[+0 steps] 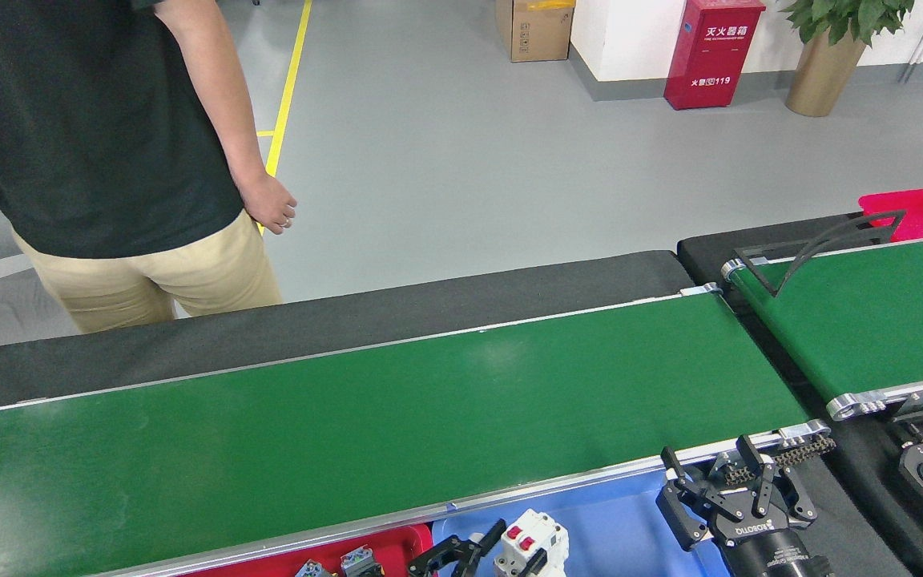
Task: Pick switch part from conveyor to tray
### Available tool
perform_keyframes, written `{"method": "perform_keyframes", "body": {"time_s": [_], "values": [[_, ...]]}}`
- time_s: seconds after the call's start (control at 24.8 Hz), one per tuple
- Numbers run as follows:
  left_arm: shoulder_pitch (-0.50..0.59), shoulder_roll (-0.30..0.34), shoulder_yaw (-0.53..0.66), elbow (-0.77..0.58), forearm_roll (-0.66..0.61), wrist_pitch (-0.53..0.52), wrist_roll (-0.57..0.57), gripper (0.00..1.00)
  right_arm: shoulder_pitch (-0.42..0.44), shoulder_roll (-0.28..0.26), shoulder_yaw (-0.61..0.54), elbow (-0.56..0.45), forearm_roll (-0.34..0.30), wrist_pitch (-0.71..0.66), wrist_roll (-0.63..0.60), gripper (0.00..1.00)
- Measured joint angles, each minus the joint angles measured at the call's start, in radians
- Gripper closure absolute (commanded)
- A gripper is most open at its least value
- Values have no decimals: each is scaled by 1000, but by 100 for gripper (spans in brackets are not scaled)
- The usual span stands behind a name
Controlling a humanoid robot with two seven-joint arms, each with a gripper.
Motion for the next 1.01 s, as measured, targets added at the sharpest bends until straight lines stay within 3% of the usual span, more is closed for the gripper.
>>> {"method": "perform_keyframes", "body": {"time_s": [0.12, 0.28, 0.44, 0.56, 0.68, 0.89, 1.01], "values": [[19, -2, 91, -12, 0, 30, 0, 0, 3, 0, 0, 0, 0, -1, 0, 1], [87, 1, 433, -30, 7, 33, 68, 0, 12, 0, -1, 0, 0, -3, 0, 1], [216, 41, 789, -31, 12, -68, 263, 0, 12, 0, -2, 0, -1, -6, 0, 1], [276, 41, 965, -18, 19, -125, 325, 0, 12, 0, 2, 0, 2, -3, 0, 1], [291, 41, 1047, 1, 24, -170, 344, 0, 12, 0, 29, -4, 6, 1, -2, 1], [291, 41, 1061, -2, 30, -219, 343, 0, 13, 0, 43, -13, 8, 4, -3, 1], [279, 41, 1058, -14, 66, -272, 255, 0, 13, 1, 57, -13, 9, 5, -1, 1]]}}
